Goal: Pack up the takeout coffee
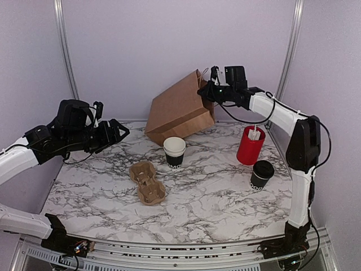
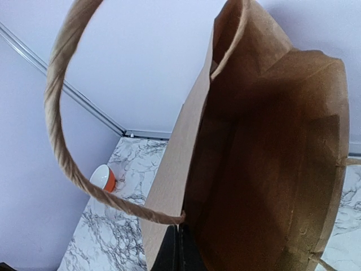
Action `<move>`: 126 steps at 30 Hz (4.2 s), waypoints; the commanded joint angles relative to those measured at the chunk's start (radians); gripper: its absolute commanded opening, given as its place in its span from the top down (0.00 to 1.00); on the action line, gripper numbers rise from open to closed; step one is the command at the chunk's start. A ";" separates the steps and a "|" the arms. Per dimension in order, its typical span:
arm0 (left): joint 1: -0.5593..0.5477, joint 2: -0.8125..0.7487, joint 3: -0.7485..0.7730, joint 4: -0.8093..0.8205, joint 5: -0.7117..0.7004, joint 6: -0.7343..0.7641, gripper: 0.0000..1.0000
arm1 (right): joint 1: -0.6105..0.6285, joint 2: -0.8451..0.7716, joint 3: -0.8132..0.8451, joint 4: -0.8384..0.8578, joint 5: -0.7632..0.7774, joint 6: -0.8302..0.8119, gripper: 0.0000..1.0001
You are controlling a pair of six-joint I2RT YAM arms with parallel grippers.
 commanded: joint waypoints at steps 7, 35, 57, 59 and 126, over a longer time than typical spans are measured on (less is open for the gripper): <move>0.037 -0.002 -0.013 0.003 0.008 0.010 0.19 | 0.059 -0.058 0.236 -0.288 0.239 -0.231 1.00; 0.039 0.092 0.033 0.038 0.075 0.014 0.19 | 0.240 -0.327 0.127 -0.739 0.618 -0.262 1.00; 0.039 0.139 0.047 0.067 0.131 0.013 0.19 | 0.544 -0.356 0.163 -1.145 0.839 -0.035 1.00; 0.039 0.143 0.053 0.067 0.135 0.014 0.19 | 0.575 -0.338 0.156 -1.148 0.823 -0.023 1.00; 0.039 0.114 0.010 0.068 0.134 -0.006 0.19 | 0.222 -0.621 -0.372 -0.593 0.423 -0.255 0.62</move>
